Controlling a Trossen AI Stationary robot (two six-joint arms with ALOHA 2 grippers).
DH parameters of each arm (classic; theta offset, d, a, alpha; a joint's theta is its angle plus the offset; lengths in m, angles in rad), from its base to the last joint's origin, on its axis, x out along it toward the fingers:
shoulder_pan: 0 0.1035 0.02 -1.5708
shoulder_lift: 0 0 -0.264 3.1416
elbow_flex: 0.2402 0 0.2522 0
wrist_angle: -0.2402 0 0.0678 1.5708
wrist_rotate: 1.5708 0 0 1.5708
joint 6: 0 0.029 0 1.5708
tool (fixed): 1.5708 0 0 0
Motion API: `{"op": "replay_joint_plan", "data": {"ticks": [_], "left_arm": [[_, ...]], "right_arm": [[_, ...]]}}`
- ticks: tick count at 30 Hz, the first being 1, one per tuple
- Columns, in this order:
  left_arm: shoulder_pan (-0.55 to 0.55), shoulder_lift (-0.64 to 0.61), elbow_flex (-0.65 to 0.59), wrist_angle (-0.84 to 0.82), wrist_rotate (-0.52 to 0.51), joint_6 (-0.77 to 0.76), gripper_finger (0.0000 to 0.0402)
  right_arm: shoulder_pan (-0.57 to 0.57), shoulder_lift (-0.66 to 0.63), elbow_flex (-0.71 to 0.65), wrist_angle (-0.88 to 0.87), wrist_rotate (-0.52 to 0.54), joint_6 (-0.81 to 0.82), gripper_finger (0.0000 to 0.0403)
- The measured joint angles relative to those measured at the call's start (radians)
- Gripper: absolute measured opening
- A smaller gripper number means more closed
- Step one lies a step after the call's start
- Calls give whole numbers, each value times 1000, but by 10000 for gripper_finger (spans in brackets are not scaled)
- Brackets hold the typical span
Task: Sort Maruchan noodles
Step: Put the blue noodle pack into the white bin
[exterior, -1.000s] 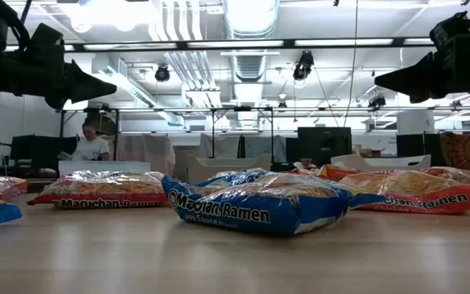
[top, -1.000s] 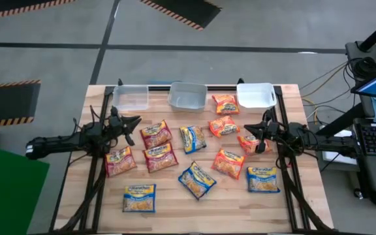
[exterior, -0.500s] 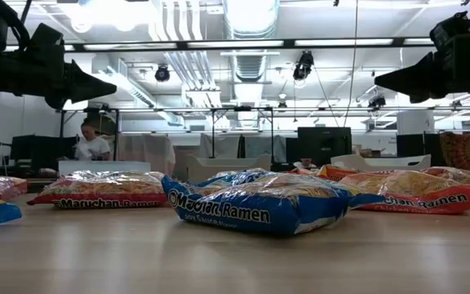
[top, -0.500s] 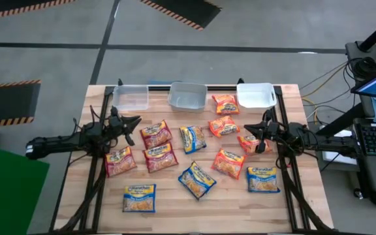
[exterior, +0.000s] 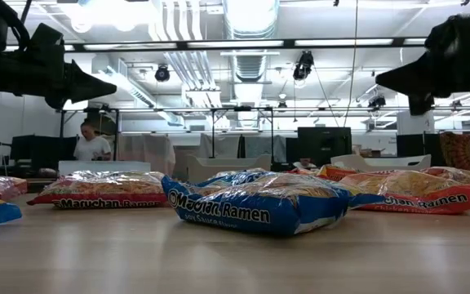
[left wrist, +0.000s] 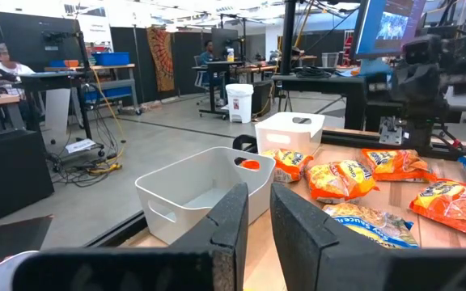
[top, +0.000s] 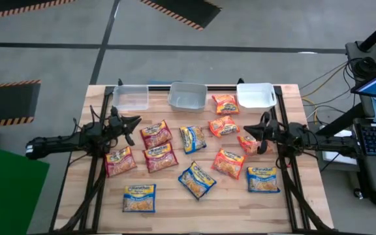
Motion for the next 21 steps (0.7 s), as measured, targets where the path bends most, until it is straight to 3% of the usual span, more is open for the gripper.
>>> {"op": "replay_joint_plan", "data": {"ticks": [2, 4, 7, 11, 15, 21], "left_arm": [[0, 0, 0, 0, 0, 0, 39], [0, 0, 0, 12, 11, -81, 39], [-1, 2, 0, 92, 47, -488, 39], [1, 5, 0, 207, -20, -742, 39], [0, 6, 0, 244, -19, -805, 39], [1, 9, 0, 242, -23, -771, 39]], "right_arm": [[0, 0, 0, 19, -4, 212, 9], [0, 1, 0, 11, -34, 279, 9], [2, 1, 0, 35, -158, 340, 9], [33, 1, 0, 144, -222, 392, 9], [80, 2, 0, 253, -183, 392, 9], [133, 73, 0, 389, -83, 373, 9]]}}
